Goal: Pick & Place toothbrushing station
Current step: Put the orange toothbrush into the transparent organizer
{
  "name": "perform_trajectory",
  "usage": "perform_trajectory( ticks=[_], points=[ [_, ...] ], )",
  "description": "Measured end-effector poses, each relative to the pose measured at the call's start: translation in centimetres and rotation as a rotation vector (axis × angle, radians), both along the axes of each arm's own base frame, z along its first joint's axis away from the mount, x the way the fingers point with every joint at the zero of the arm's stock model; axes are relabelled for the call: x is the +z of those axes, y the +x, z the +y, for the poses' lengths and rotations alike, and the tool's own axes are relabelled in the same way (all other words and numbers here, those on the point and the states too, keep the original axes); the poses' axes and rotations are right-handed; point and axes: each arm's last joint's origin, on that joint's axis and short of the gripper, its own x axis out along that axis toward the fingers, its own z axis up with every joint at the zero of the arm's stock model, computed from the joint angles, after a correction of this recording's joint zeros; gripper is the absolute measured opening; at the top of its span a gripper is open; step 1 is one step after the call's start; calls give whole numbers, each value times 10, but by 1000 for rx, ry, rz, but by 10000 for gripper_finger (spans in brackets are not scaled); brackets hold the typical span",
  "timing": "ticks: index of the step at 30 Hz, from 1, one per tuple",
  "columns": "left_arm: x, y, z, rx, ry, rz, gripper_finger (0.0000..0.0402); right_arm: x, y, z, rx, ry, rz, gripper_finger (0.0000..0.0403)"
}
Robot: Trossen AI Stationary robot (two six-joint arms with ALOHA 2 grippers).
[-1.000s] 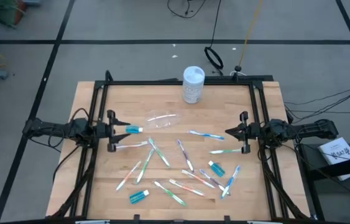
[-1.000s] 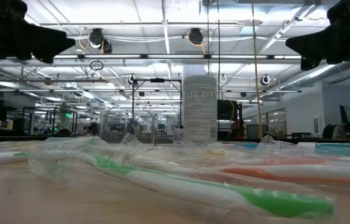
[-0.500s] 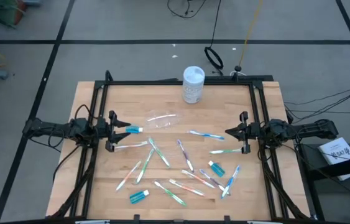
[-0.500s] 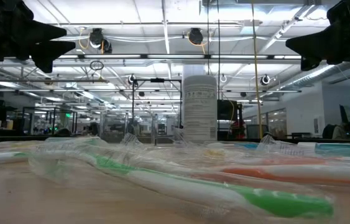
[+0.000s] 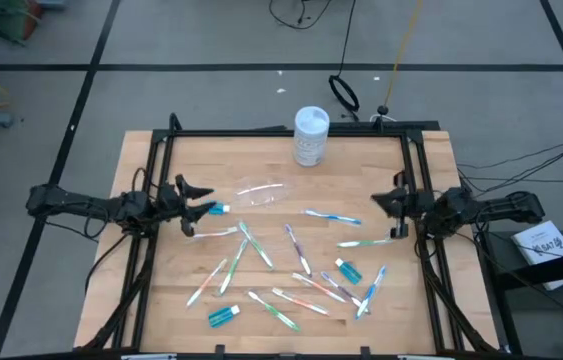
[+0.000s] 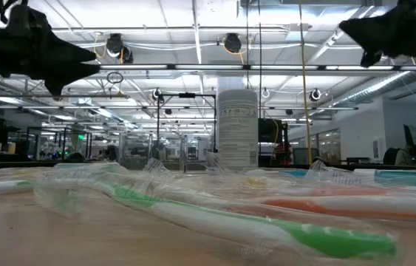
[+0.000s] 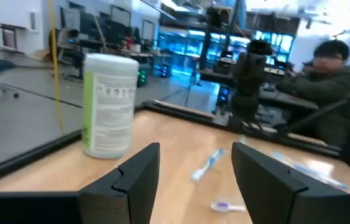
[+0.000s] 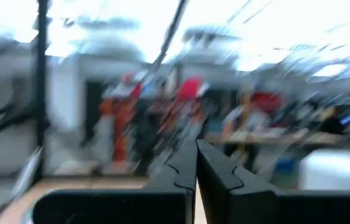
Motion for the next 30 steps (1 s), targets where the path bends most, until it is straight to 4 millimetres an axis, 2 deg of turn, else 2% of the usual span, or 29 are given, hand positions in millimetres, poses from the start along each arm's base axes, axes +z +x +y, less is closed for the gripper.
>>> perform_trajectory(
  ticks=[4,10,17,21,24,30],
  points=[
    [3,8,-1,-3,35,-28,207,14,-5,-2,-120,-110,-126,2],
    [15,22,-3,0,62,-52,207,21,-3,-1,-121,-145,-206,2],
    [36,47,-7,4,205,80,207,11,17,-5,-156,-139,-88,2],
    [42,62,-9,-55,236,298,207,5,28,-12,-188,-90,-47,2],
    [45,69,-13,-169,224,458,207,-5,39,-18,-211,-63,47,2],
    [50,79,-15,-167,101,523,207,-30,56,-29,-260,-47,260,2]
  ],
)
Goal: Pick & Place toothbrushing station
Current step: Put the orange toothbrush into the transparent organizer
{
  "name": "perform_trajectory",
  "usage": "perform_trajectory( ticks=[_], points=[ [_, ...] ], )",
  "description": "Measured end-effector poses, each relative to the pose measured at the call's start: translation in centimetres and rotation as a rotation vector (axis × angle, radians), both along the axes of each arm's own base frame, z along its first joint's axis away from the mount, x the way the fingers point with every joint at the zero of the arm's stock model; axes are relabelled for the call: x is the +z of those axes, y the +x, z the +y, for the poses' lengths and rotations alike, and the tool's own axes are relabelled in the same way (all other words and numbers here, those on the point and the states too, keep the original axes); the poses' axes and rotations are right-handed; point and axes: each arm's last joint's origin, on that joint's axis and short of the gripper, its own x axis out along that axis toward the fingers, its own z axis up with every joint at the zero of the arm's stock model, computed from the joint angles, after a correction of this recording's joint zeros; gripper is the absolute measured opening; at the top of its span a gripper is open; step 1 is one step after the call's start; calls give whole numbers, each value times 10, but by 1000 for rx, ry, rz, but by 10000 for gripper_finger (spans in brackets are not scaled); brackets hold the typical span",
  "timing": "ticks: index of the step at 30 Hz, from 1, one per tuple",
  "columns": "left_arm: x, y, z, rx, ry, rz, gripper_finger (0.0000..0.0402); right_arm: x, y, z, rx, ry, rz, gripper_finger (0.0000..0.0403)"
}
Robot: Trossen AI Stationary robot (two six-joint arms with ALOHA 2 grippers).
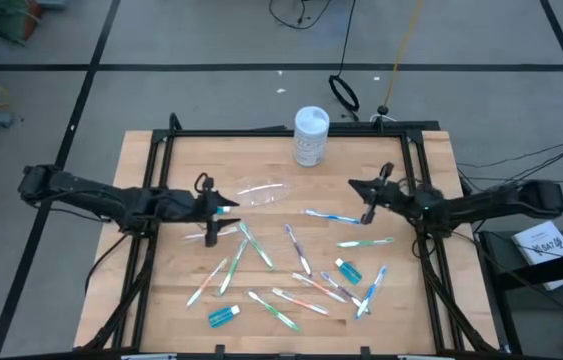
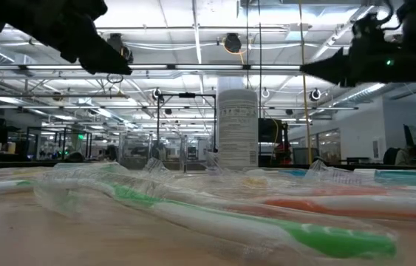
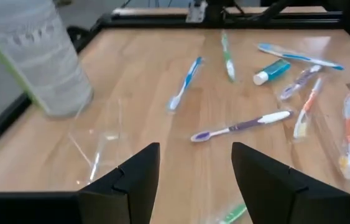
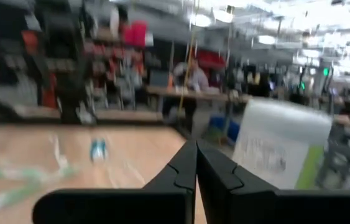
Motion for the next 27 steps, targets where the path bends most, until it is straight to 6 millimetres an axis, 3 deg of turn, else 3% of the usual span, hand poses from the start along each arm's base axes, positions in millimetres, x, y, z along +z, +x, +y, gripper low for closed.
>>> perform_trajectory(
  ticks=[7,14,20,27],
  points=[
    [-21,-11,2,190,-243,202,207,-15,11,-11,-67,-45,142,2],
    [-25,-14,8,320,-58,227,207,-22,12,-20,-114,-44,195,2],
    [-34,-9,10,303,-60,297,207,-24,12,-23,-133,-26,204,2],
    [-63,10,16,219,-172,455,207,-24,11,-25,-145,-15,199,2]
  ],
)
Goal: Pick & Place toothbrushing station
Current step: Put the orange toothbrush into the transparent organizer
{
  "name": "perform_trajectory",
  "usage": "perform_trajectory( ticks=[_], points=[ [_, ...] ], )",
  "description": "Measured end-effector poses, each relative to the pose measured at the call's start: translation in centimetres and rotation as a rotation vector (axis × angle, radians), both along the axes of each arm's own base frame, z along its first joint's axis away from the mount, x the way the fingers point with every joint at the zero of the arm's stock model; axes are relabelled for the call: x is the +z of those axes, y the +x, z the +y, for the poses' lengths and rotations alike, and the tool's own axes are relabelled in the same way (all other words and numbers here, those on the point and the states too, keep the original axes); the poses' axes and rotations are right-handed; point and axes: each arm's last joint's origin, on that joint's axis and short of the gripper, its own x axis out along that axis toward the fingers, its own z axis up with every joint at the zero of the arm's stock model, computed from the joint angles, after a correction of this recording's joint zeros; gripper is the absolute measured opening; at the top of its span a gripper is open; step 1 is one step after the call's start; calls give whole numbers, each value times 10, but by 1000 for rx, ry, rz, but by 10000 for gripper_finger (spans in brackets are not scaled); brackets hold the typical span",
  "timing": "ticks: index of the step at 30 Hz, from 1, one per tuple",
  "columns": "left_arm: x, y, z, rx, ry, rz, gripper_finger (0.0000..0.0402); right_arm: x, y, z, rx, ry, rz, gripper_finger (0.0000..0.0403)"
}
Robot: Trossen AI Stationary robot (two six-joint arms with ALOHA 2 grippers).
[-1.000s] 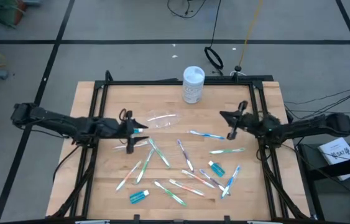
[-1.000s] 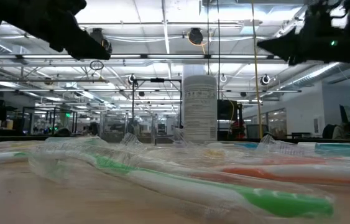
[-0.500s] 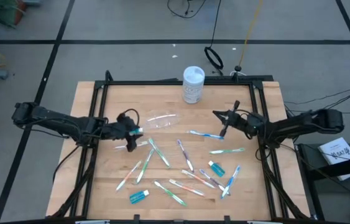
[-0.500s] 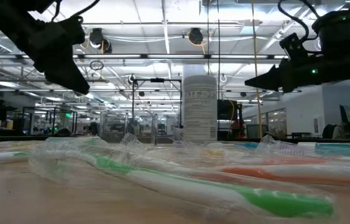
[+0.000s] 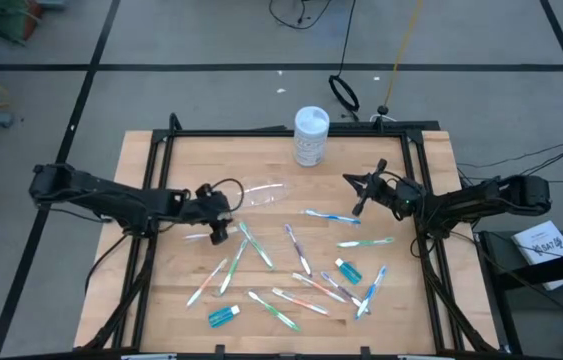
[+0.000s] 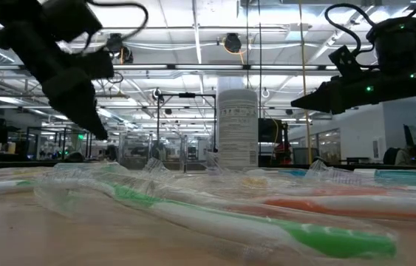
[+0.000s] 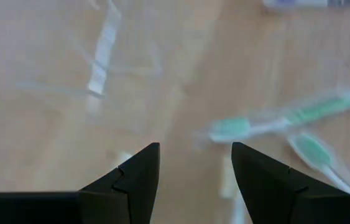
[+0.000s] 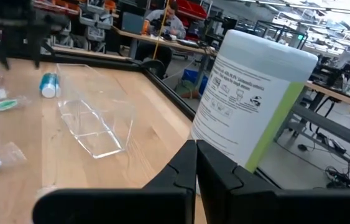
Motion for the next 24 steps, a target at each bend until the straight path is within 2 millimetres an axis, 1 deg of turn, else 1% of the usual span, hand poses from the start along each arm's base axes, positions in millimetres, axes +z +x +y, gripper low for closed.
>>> perform_trajectory(
  ticks=[3,5,8,13,16,20,24],
  points=[
    [-15,5,0,-41,-99,73,207,0,0,0,0,0,0,2],
    [-23,7,-1,-14,-132,109,207,0,0,0,0,0,0,2],
    [-34,8,0,50,-142,159,207,0,0,0,0,0,0,2],
    [-42,10,1,17,-109,209,200,0,0,0,0,-2,1,2],
    [-42,10,1,8,-101,212,171,0,0,0,0,-2,1,2],
    [-40,10,1,-8,-94,198,114,0,0,0,0,-2,1,2],
    [-38,11,1,-32,-83,176,70,0,0,0,0,-3,1,2]
  ],
)
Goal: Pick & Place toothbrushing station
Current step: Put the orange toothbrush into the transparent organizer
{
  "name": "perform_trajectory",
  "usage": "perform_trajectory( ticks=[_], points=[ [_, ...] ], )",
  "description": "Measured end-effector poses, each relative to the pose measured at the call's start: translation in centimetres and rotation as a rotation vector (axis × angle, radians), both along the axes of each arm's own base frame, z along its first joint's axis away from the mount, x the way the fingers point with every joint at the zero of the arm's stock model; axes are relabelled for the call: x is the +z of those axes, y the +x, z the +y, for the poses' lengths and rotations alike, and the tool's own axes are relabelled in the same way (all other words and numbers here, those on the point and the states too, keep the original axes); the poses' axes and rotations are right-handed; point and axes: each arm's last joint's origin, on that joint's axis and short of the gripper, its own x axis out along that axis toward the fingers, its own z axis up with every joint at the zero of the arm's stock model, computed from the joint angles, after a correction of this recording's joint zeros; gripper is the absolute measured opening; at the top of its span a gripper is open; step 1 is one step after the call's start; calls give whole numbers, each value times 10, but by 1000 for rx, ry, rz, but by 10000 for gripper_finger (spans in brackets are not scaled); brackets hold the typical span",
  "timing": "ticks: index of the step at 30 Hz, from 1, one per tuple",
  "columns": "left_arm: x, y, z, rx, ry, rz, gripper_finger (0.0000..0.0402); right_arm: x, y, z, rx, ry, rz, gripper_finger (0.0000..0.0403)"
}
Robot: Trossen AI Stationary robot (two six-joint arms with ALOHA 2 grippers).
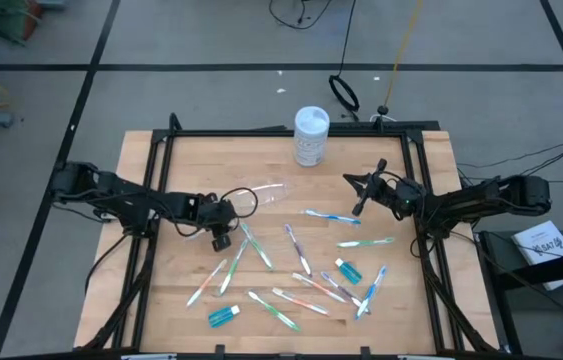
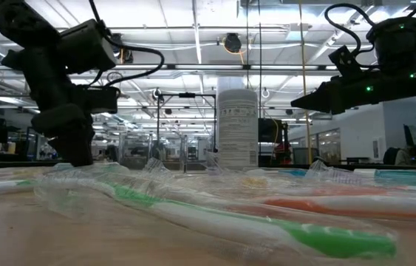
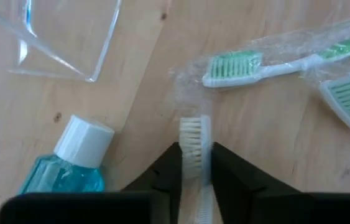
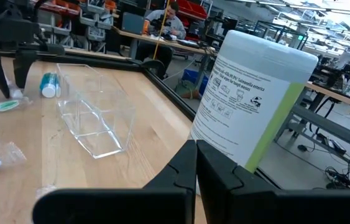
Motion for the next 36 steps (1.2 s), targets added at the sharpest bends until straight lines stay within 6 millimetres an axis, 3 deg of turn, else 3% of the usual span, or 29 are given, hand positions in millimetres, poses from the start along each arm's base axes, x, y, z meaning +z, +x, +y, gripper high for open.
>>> perform_trajectory(
  ticks=[5,12,17,20,25,31,36],
  points=[
    [17,7,-1,-42,3,-77,36,0,0,0,0,-7,4,2],
    [79,30,-6,-195,318,-277,26,0,0,-1,-6,0,1,2],
    [128,45,2,32,578,-579,37,0,0,-1,-8,2,6,2],
    [148,48,9,196,612,-787,33,0,0,-1,-8,2,6,2],
    [135,46,22,163,578,-805,29,0,0,-1,-8,-2,1,2],
    [101,34,44,334,526,-880,42,0,0,-1,-8,0,-1,2],
    [87,26,55,401,549,-949,43,0,0,-1,-10,-4,0,2]
  ],
)
